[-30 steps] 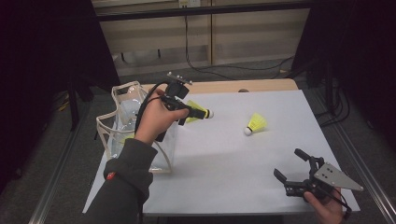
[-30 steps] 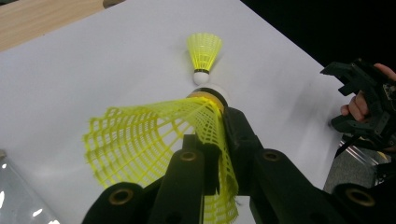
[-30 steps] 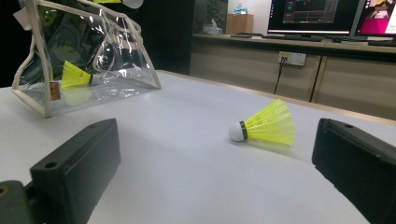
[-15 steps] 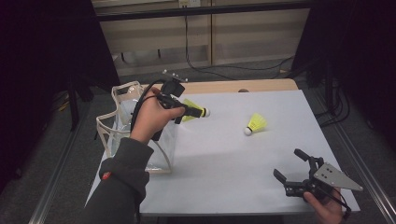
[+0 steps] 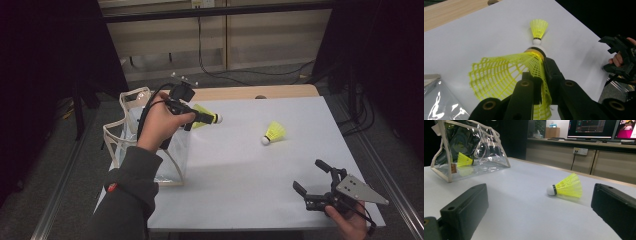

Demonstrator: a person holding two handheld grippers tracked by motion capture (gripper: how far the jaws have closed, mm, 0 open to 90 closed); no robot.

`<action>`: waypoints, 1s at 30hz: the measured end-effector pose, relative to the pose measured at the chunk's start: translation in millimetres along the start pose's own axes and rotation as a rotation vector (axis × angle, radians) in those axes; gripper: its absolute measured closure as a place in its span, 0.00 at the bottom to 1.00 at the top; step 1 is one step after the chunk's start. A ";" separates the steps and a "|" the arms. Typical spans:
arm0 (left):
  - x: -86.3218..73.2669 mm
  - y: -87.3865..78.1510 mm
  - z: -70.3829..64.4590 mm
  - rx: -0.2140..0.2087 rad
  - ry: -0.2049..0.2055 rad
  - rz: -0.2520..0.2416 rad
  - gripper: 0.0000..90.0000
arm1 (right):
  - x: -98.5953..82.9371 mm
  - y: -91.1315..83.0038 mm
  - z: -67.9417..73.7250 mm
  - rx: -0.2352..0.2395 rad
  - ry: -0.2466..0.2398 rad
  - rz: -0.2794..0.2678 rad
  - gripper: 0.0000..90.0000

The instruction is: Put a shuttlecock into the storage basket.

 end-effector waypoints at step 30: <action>0.5 -19.3 11.4 0.029 -0.025 -0.001 0.95 | 0.0 -0.8 -0.1 -0.002 0.002 0.002 0.01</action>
Point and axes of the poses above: each handheld gripper's, and its own axes: y roughly forward along the jaws, x roughly out of its top, z roughly to its left, the point moved 10 cm from there along y, roughly forward along the jaws, and after that the axes turned 13 degrees about y, right-handed, at the moved point
